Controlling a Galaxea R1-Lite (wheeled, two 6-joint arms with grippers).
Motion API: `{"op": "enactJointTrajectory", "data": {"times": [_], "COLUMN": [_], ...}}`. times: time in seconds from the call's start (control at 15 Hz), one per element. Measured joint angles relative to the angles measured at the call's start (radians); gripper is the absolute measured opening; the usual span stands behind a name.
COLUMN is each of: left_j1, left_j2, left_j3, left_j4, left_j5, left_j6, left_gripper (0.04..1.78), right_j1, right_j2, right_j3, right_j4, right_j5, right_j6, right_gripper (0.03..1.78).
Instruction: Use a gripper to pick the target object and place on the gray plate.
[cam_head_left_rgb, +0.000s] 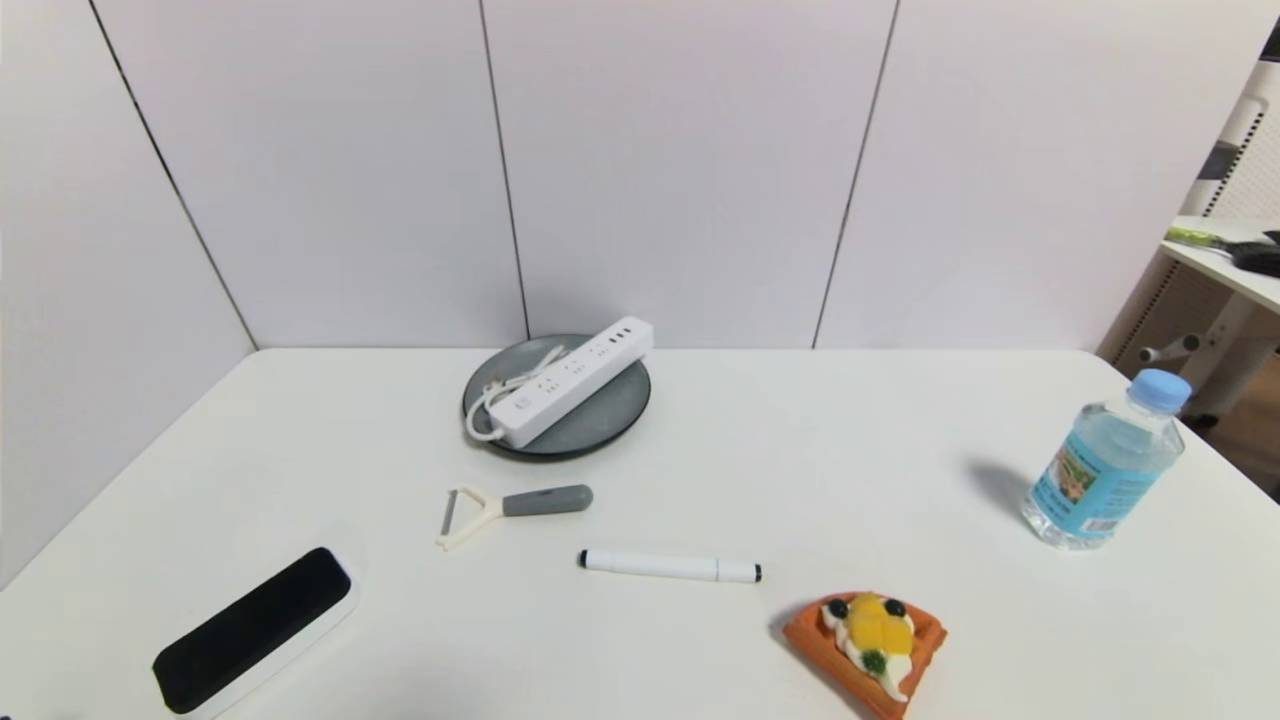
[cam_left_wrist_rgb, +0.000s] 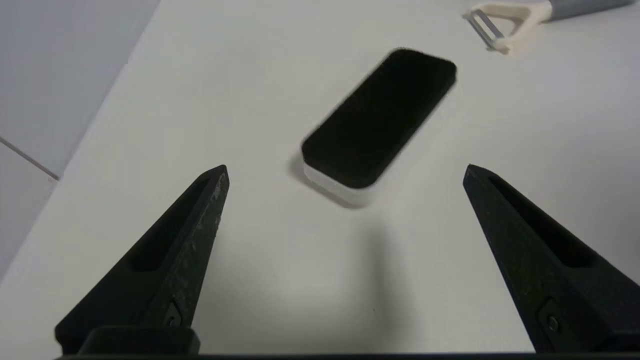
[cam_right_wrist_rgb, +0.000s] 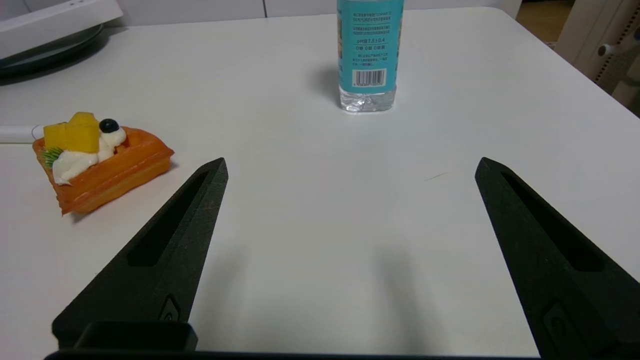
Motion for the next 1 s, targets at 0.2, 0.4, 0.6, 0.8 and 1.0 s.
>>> {"op": "enactJointTrajectory", "data": {"times": [0.2,0.4,0.6,0.8,1.0], "left_j1": [-0.002,-0.001,-0.001,0.0,0.0], "left_j2": [-0.136,-0.234,-0.269,-0.277,-0.279], "left_j3": [0.008,0.01,0.01,0.01,0.01], "left_j4": [0.1,0.107,0.107,0.107,0.107], "left_j5": [-0.034,-0.003,-0.003,-0.003,-0.003], "left_j6": [-0.068,-0.156,-0.159,-0.158,-0.159], "left_gripper": [1.69,1.69,1.69,1.69,1.69], "right_j1": [0.0,0.0,0.0,0.0,0.0], "right_j2": [0.0,0.0,0.0,0.0,0.0], "right_j3": [0.0,0.0,0.0,0.0,0.0], "right_j4": [0.0,0.0,0.0,0.0,0.0], "right_j5": [0.0,0.0,0.0,0.0,0.0], "right_j6": [0.0,0.0,0.0,0.0,0.0], "right_gripper": [1.71,1.71,1.71,1.71,1.71]}}
